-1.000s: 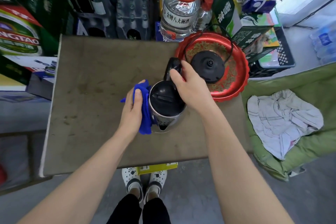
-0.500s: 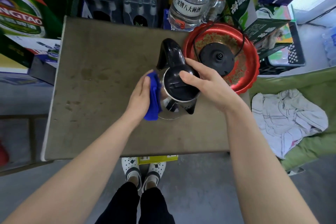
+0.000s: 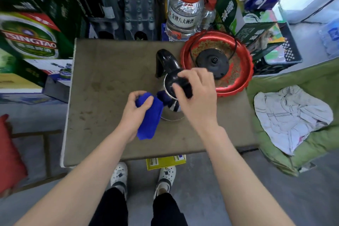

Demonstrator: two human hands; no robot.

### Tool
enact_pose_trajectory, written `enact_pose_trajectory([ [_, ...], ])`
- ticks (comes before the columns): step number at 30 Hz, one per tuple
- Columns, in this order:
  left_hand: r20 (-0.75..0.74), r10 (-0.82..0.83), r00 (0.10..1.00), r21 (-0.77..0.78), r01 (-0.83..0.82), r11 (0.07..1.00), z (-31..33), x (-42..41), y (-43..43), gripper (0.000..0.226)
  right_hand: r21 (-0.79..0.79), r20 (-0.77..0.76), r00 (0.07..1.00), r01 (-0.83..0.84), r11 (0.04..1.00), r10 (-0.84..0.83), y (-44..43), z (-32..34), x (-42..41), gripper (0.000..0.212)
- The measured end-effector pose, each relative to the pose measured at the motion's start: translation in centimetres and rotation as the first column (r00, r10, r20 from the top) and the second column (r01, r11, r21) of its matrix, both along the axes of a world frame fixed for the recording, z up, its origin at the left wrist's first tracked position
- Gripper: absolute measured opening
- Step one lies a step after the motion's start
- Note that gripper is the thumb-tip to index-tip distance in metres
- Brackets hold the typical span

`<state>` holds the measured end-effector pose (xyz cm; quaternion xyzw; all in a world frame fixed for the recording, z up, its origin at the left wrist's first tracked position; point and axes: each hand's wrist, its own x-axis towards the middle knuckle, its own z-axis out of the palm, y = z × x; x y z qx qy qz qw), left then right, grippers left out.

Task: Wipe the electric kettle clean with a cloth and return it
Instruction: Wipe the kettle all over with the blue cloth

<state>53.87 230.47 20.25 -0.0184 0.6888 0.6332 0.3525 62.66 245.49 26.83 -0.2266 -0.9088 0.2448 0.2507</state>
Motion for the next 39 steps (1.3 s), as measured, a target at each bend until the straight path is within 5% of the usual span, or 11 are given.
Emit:
enact_pose_trajectory([
  [3,0.245,-0.082,0.966,0.189,0.035,0.981,3.3,0.1,-0.3,0.017,-0.038,0.138,0.986,-0.094,0.995,0.098,-5.7,-1.6,1.6,0.052],
  [6,0.099,-0.528,0.844,0.048,0.525,0.849,4.4,-1.5,-1.2,0.017,-0.359,0.124,0.99,0.11,0.927,-0.069,-8.8,-3.0,2.4,0.033],
  [9,-0.482,-0.73,0.485,-0.505,0.527,0.683,3.5,-6.1,-0.5,0.027,-0.648,0.109,0.949,0.294,0.702,-0.297,-11.0,-4.0,3.3,0.019],
  [11,-0.675,-0.708,0.208,-0.588,0.428,0.686,4.1,-9.0,2.3,0.048,-0.779,0.127,0.914,0.333,0.532,-0.386,-12.6,-4.8,3.8,0.019],
  [15,-0.555,-0.801,-0.226,-0.776,0.487,0.401,5.4,-12.2,9.0,0.062,-0.874,0.171,0.838,0.372,0.314,-0.518,-15.1,-5.8,5.2,0.013],
  [18,-0.505,-0.794,-0.339,-0.814,0.493,0.307,5.6,-13.8,9.3,0.049,-0.901,0.197,0.747,0.394,0.184,-0.635,-15.2,-6.3,6.1,0.011],
  [23,-0.53,-0.839,-0.122,-0.792,0.424,0.439,5.5,-13.2,4.2,0.052,-0.891,0.172,0.614,0.43,0.143,-0.771,-14.0,-5.4,5.4,0.012],
  [30,-0.507,-0.753,0.42,-0.676,0.349,0.649,5.2,-8.0,0.6,0.081,-0.833,-0.112,0.618,0.369,0.412,-0.778,-10.5,-3.5,-2.3,0.025],
  [35,-0.548,-0.698,0.461,-0.645,0.299,0.703,4.0,-7.5,1.3,0.08,-0.745,-0.081,0.832,0.316,0.588,-0.549,-8.4,-6.9,-8.9,0.044],
  [37,-0.551,-0.699,0.455,-0.649,0.293,0.702,3.5,-7.5,1.2,0.08,-0.798,-0.044,0.809,0.325,0.507,-0.587,-7.9,-10.1,-9.9,0.048],
  [39,-0.556,-0.696,0.455,-0.65,0.284,0.705,3.3,-7.4,1.1,0.08,-0.888,0.087,0.751,0.356,0.29,-0.655,-7.5,-13.3,-9.8,0.059],
])
